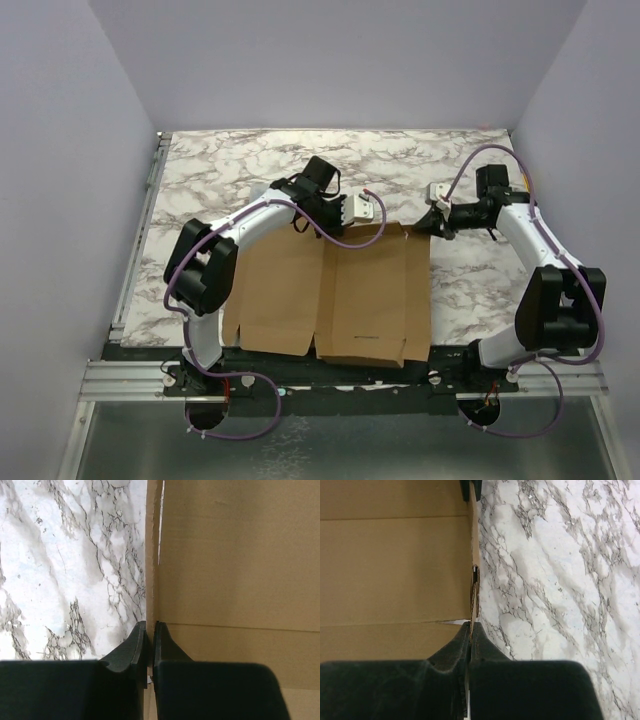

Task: Fold the paper box
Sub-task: Fold the paper box at the center of the board.

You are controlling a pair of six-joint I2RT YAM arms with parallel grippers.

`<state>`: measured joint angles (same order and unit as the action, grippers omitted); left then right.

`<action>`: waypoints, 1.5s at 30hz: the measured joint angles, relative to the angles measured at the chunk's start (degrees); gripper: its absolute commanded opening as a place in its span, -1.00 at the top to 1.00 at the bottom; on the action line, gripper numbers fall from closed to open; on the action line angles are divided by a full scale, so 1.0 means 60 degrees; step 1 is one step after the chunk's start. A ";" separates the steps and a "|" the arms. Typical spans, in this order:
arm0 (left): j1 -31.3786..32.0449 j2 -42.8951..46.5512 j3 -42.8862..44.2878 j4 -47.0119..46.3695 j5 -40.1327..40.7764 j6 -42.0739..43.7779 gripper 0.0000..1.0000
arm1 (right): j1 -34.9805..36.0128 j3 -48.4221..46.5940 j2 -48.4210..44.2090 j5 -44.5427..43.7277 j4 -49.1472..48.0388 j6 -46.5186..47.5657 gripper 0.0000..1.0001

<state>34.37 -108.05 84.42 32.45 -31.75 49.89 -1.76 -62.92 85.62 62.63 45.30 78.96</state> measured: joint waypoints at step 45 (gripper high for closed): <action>0.0714 -0.0758 0.0157 0.0608 0.1424 -0.1027 1.00 | 0.2167 -0.1632 0.2506 -0.3796 0.0758 -0.1596 0.46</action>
<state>38.65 -112.60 85.36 36.10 -23.20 43.72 11.25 -72.71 100.66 39.86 49.84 69.38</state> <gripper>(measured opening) 0.056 0.198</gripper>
